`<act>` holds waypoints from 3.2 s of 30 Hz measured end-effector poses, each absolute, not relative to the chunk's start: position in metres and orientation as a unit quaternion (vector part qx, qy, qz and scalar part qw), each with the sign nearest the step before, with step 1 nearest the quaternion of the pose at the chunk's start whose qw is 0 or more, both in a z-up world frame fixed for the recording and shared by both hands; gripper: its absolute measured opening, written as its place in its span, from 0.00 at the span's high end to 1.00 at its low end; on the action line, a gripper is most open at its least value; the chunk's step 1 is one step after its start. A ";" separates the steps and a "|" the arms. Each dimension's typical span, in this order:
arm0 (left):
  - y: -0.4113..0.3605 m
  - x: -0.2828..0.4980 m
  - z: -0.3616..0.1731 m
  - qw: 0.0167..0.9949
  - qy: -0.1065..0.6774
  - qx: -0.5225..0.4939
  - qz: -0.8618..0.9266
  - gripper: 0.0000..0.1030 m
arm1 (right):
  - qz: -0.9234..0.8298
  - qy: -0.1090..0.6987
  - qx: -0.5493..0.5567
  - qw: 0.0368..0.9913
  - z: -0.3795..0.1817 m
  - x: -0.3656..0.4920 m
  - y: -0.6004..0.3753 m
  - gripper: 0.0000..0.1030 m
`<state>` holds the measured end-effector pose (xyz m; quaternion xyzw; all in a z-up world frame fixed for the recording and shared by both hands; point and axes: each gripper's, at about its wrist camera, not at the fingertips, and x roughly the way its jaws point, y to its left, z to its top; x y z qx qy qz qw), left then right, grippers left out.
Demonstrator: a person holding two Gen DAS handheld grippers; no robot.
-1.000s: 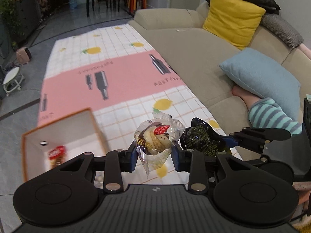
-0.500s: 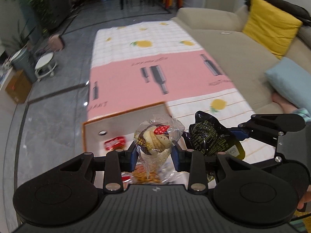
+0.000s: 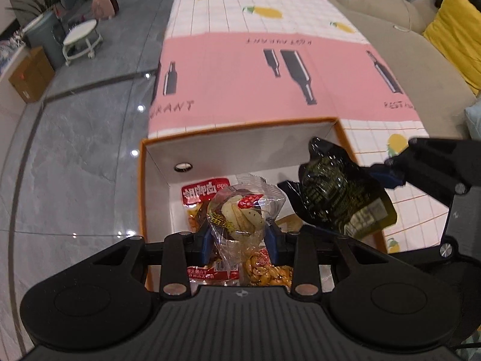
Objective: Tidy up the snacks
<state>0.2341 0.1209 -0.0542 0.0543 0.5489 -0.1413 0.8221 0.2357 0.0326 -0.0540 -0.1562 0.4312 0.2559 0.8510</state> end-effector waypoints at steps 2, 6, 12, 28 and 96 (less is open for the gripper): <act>0.121 0.240 -0.064 0.819 0.553 0.057 -0.141 0.62 | 0.261 0.437 -0.170 0.844 -0.063 0.247 0.035 0.51; 0.118 0.249 -0.082 0.809 0.566 0.067 -0.142 0.62 | 0.268 0.441 -0.205 0.832 -0.080 0.264 0.040 0.51; 0.116 0.257 -0.104 0.797 0.583 0.081 -0.135 0.62 | 0.281 0.448 -0.270 0.805 -0.102 0.275 0.054 0.50; 0.112 0.255 -0.119 0.796 0.582 0.102 -0.132 0.61 | 0.268 0.464 -0.329 0.778 -0.130 0.280 0.068 0.47; 0.068 -0.024 0.067 0.959 0.281 0.031 -0.029 0.07 | 0.071 0.251 0.016 0.965 0.058 -0.034 -0.105 0.04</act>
